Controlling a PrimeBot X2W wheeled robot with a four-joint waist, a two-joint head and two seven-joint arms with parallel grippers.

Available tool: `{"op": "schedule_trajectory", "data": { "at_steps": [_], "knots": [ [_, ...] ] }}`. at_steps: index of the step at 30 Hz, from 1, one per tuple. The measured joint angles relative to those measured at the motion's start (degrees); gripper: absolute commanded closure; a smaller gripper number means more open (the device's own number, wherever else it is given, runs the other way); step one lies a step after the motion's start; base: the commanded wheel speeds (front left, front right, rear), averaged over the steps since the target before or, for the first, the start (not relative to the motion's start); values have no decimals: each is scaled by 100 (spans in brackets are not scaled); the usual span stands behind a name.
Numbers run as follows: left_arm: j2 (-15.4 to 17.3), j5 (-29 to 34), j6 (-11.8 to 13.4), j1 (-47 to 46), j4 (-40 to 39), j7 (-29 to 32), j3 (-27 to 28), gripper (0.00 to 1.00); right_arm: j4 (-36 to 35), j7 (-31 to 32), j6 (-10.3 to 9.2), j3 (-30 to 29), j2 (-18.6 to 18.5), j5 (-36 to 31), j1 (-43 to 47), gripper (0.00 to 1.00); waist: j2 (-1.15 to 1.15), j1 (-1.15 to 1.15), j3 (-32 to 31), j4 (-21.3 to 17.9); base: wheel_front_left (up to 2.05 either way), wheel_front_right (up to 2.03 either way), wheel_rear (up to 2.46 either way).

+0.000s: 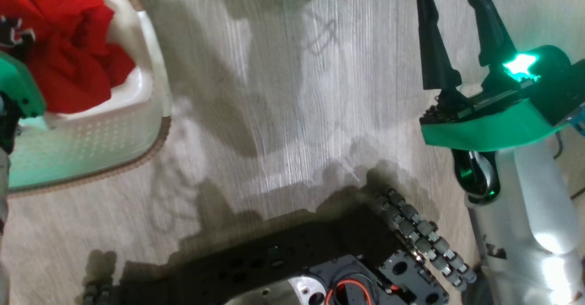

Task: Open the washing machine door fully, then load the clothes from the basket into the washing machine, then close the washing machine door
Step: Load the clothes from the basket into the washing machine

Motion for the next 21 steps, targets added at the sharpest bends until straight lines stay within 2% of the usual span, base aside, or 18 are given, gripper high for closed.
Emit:
{"op": "schedule_trajectory", "data": {
  "at_steps": [1,10,16,21],
  "knots": [
    [-37,21,8,13,-25,-270,-33,100,16,0,0,-31,0,-21,4,0,0,0,-104,62,0,0,0],
    [-367,69,114,482,-449,-1174,-167,100,164,0,0,-210,0,-264,137,0,0,0,-726,396,0,0,0],
    [-594,105,212,987,-1066,-1413,-266,100,316,0,0,-420,0,-431,436,0,0,0,-1268,639,0,0,0],
    [-688,107,446,1462,-1953,-1501,-312,100,423,0,0,-603,-1,-566,631,0,0,0,-1735,862,0,0,0]
  ]
}}
